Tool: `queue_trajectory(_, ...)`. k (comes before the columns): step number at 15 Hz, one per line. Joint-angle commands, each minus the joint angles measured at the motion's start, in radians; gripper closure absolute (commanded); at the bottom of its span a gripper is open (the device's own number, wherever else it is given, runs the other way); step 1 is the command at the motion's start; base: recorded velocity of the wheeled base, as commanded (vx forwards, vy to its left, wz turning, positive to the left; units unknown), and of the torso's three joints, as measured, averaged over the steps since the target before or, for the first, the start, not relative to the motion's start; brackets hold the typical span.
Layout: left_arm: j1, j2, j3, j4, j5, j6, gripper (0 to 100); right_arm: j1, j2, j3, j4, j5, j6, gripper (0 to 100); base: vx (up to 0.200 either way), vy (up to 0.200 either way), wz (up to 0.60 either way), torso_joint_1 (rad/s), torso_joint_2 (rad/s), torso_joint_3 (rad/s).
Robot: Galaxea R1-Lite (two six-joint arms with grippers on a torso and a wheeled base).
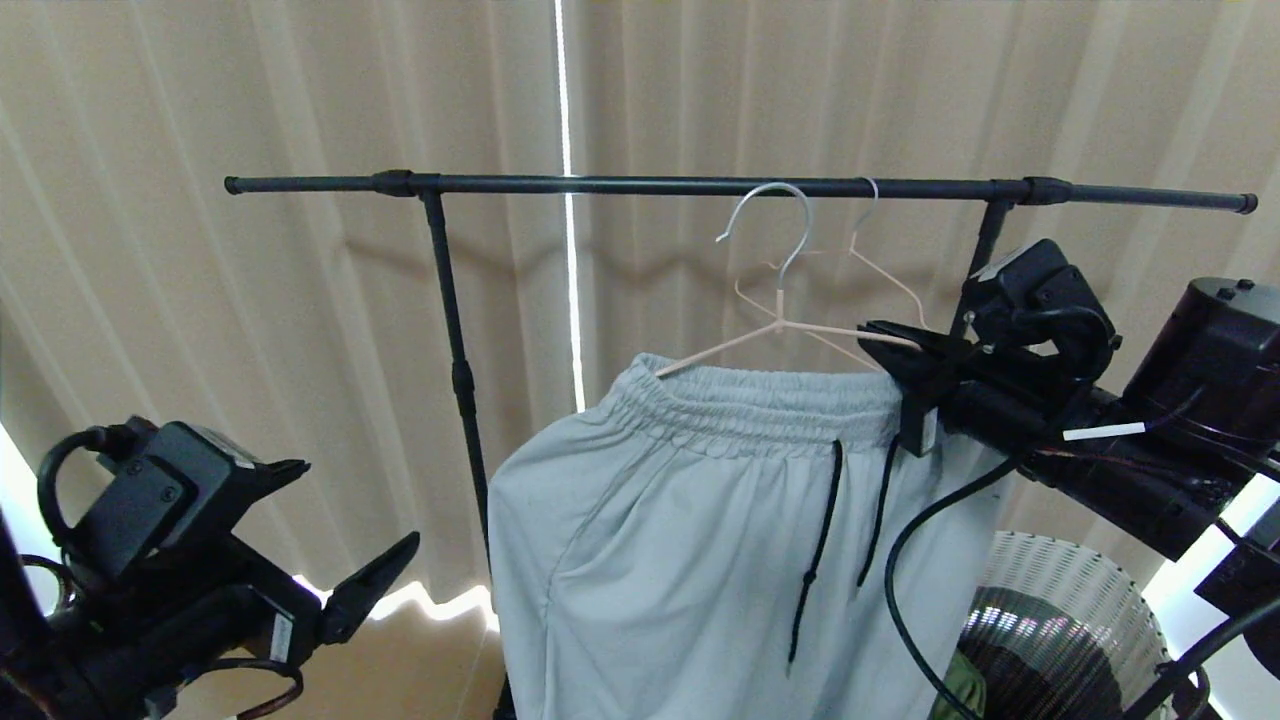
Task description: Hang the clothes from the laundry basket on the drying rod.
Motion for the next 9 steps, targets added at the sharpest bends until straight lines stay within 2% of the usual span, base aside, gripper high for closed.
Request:
queue_trajectory(1, -0.001, -0.172, -0.098, 0.196, 0.000, -0.087, 0, -0.015, -0.007, 0.012, 0.025, -0.020, -0.001, 100, 0.000, 0.000, 0.00, 0.000, 0.00, 0.000)
queue_trajectory(2, -0.001, -0.227, -0.133, 0.312, 0.000, -0.156, 0, -0.029, -0.015, 0.016, 0.060, -0.038, -0.001, 100, 0.000, 0.000, 0.00, 0.000, 0.00, 0.000)
queue_trajectory(3, 0.002, -0.261, -0.141, 0.378, 0.002, -0.210, 0, -0.038, -0.021, 0.019, 0.094, -0.052, -0.001, 100, 0.000, 0.000, 0.00, 0.000, 0.00, 0.000)
queue_trajectory(4, 0.002, -0.261, -0.141, 0.378, 0.002, -0.210, 0, -0.038, -0.021, 0.019, 0.094, -0.052, -0.001, 100, 0.000, 0.000, 0.00, 0.000, 0.00, 0.000)
queue_trajectory(5, 0.019, -0.295, -0.096, 0.400, 0.005, -0.285, 0, -0.058, -0.039, 0.022, 0.163, -0.086, 0.001, 100, 0.000, 0.000, 0.00, 0.000, 0.00, 0.000)
queue_trajectory(7, 0.023, -0.373, -0.007, 0.364, 0.002, -0.285, 0, -0.101, -0.067, 0.072, 0.186, -0.115, 0.001, 100, 0.000, 0.000, 0.00, 0.000, 0.00, 0.000)
queue_trajectory(9, 0.025, -0.394, 0.011, 0.358, 0.002, -0.290, 0, -0.150, -0.070, 0.093, 0.187, -0.124, 0.002, 100, 0.000, 0.000, 0.00, 0.000, 0.00, 0.000)
